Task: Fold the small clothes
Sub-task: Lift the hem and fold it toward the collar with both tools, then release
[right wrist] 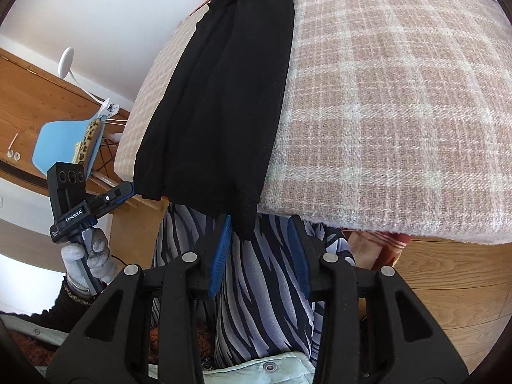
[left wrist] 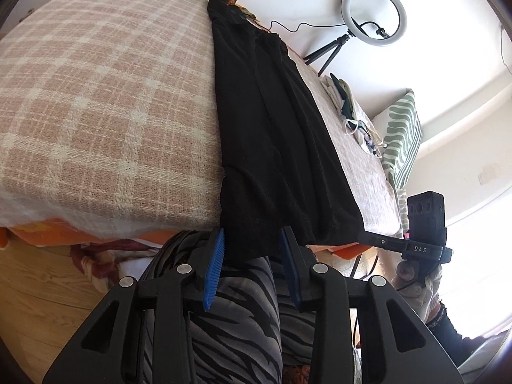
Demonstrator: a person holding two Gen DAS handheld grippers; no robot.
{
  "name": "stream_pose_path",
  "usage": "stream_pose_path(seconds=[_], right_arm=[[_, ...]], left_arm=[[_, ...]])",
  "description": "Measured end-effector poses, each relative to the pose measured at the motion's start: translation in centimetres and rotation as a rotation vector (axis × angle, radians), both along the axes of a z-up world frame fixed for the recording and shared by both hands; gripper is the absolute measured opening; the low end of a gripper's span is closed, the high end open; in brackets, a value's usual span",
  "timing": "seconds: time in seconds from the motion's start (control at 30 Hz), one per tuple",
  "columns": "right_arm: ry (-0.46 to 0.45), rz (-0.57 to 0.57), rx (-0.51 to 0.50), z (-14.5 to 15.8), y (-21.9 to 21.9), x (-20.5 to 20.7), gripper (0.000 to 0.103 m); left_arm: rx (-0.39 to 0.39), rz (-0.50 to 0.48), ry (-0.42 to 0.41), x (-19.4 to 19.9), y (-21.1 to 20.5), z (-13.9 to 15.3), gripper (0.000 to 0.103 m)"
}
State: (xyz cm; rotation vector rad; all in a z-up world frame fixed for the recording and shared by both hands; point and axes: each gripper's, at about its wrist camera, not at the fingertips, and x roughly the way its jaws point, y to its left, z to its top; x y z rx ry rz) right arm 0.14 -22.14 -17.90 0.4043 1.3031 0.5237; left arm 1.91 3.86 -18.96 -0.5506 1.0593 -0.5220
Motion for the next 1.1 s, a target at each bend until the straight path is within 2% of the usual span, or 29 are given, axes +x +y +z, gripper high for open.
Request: stream_pose_path(seconds=[0.1, 0.13, 0.17, 0.2, 0.4, 0.6, 0.73, 0.9, 1.1], right_arm=[[0.042, 0.000, 0.052, -0.9, 0.4, 0.8, 0.038], [0.043, 0.000, 0.070, -1.0, 0.4, 0.8, 0.032], [0.043, 0.001, 0.079, -1.1, 0.5, 0.8, 0.011], [0.044, 0.003, 0.096, -1.2, 0.6, 0.7, 0.007], [-0.056, -0.020, 0.159, 1.6, -0.5, -0.2, 0.005], [-0.054, -0.039, 0.207, 1.3, -0.6, -0.1, 0.005], [-0.092, -0.047, 0.232, 2.3, -0.5, -0.2, 0.005], [-0.147, -0.062, 0.243, 4.3, -0.1, 0.7, 0.005], [-0.173, -0.088, 0.274, 6.1, -0.2, 3.5, 0.005]], left_arm=[[-0.031, 0.009, 0.009, 0.2, 0.0, -0.3, 0.030], [-0.043, 0.011, 0.010, 0.3, 0.1, -0.3, 0.030], [-0.051, 0.014, 0.007, 0.3, 0.1, -0.4, 0.020], [-0.055, 0.014, 0.002, 0.4, 0.2, -0.3, 0.003], [-0.064, 0.029, -0.066, -0.2, 0.7, 1.2, 0.003], [-0.052, 0.034, -0.096, -0.3, 0.3, 1.7, 0.003], [-0.070, 0.063, -0.112, -0.4, 0.7, 2.4, 0.003], [-0.067, 0.076, -0.149, 0.0, 0.8, 4.1, 0.003], [-0.046, 0.072, -0.187, 2.0, 0.4, 6.1, 0.003]])
